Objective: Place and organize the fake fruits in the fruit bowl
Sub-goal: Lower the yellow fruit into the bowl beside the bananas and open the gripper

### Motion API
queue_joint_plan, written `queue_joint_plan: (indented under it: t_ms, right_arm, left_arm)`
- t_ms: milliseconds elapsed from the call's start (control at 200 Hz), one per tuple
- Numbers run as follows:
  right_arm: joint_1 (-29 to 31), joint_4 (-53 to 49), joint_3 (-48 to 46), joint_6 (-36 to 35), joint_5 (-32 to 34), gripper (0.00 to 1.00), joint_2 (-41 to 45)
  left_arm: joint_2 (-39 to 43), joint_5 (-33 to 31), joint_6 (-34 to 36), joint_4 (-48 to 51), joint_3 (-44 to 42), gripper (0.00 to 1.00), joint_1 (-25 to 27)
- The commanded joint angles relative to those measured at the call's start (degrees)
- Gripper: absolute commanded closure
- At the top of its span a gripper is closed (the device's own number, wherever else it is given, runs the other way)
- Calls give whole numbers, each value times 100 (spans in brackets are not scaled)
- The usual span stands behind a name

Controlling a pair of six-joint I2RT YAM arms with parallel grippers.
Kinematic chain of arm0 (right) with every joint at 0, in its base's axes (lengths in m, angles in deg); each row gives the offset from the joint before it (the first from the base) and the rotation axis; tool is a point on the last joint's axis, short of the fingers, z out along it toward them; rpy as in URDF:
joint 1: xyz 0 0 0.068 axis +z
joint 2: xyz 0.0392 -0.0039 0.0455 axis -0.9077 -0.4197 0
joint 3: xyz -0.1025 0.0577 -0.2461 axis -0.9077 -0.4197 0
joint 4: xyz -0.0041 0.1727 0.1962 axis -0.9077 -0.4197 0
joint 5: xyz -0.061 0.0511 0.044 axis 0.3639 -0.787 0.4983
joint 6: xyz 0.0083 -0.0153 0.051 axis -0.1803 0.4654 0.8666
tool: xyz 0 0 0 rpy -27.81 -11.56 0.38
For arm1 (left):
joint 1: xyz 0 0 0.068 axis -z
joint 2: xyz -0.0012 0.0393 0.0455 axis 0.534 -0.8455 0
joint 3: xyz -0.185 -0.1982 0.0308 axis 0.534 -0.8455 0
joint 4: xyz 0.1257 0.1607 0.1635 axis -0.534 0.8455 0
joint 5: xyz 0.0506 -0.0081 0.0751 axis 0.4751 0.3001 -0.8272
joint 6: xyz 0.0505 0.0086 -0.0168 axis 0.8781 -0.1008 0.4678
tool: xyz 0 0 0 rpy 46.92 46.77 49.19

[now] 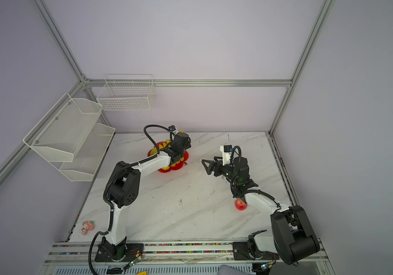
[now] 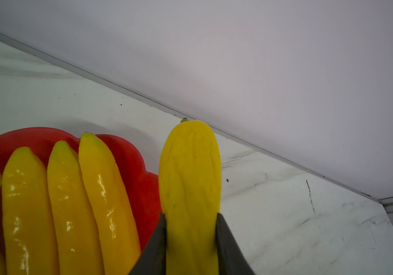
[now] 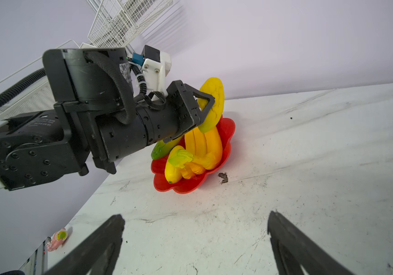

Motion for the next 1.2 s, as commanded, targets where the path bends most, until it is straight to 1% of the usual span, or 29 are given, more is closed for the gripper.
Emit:
queue_joint_plan:
  t_ms: [0,145,520,870,1195]
  right_arm:
    - [0,141,44,-78,23,3,4]
    - [-4,129,65,-84,-15,3,-50]
    - [-1,181,64,-77,-12,3,-135]
    - [0,189,91,-89,-14,3,-238]
    - [1,189,128,-98,-5,3,-322]
  left_arm:
    - [-19,-209,-230,-191,166,72,-36]
    - [-133,-30,-365,-169,157,72,-141]
    - [-333,186,-349,-99,151,71,-292]
    - [-526,559,-355,-70,157,63,-440]
    - [-495,677,-316,-85,114,54,-476]
